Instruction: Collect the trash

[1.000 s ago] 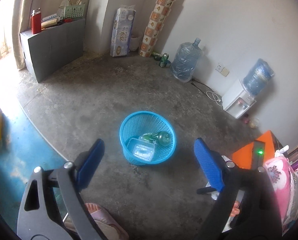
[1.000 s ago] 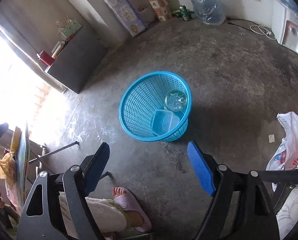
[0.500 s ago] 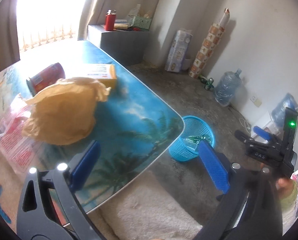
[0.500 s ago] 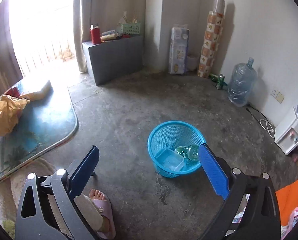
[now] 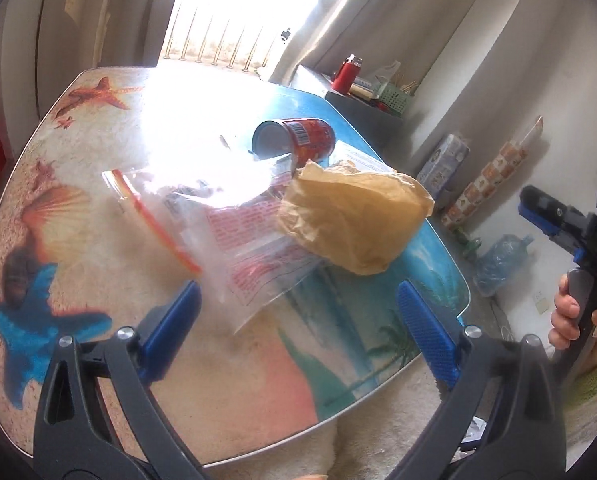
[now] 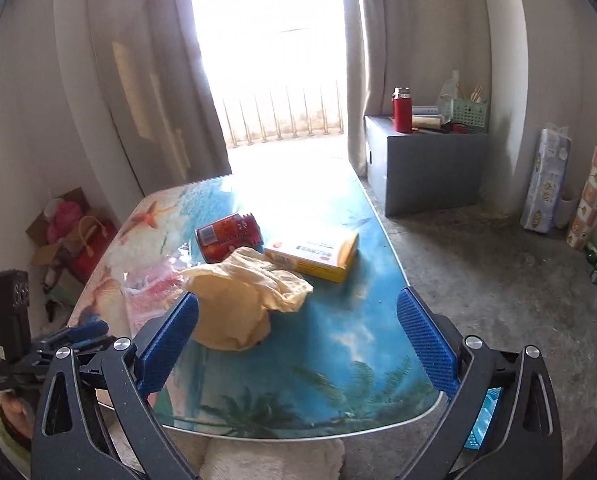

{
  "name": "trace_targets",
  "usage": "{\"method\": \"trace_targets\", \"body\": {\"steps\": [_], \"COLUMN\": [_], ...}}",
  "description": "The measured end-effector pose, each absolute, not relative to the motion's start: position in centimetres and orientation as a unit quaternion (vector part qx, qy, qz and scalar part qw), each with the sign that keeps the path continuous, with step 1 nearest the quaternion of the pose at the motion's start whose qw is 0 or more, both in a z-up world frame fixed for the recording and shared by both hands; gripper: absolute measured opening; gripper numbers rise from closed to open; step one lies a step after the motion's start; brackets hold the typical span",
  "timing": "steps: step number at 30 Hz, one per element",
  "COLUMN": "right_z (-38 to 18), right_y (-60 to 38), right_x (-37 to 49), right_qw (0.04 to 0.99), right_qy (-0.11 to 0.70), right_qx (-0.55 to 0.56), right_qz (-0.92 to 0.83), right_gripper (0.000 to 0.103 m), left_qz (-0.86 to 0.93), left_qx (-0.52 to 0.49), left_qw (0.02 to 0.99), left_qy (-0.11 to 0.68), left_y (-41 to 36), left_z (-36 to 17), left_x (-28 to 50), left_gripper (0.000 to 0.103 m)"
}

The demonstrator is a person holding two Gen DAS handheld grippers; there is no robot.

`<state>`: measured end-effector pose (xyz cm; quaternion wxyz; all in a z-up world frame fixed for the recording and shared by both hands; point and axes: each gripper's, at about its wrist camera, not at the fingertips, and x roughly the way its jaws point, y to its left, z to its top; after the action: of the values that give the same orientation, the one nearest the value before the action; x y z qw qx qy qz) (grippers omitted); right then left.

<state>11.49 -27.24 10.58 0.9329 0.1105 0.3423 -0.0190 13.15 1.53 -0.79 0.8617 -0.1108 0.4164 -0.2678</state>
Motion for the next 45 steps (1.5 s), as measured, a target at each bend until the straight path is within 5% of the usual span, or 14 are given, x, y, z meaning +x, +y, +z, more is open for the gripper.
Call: {"method": "trace_targets", "body": {"steps": [3,8,25,28,38,45], "right_z": [9.0,4.6,0.0,0.0,1.4,5.6], "right_y": [-27.0,-24.9,-18.9,-18.9,-20.2,-23.6], "right_x": [17.0,22.0,21.0,20.5,19.9,17.1], "right_qw": [0.912,0.881,0.853,0.854,0.866,0.885], "right_qy": [0.383,0.455,0.503,0.500,0.490,0.428], "right_qx": [0.144,0.117,-0.098,-0.109,-0.026,0.140], "right_qz": [0.008,0.058,0.098,0.090,0.093,0.115], "right_gripper": [0.095,0.074,0.071,0.064,0.012,0.008], "left_qz": [-0.258,-0.270,-0.285,-0.282,-0.277,-0.274], "left_qx": [-0.119,-0.118,-0.126,-0.131,-0.126,-0.110], "left_qw": [0.860,0.857,0.845,0.842,0.848,0.858], "left_qy": [0.423,0.422,0.436,0.440,0.435,0.420], "left_y": [2.0,2.5,2.7,2.8,3.1,3.6], "left_z": [-1.8,-2.5,-3.1,-3.2,-2.3,-0.9], "left_x": [13.7,14.2,17.4,17.5,17.7,17.0], "left_gripper": [0.094,0.094,0.094,0.094,0.094,0.094]}}
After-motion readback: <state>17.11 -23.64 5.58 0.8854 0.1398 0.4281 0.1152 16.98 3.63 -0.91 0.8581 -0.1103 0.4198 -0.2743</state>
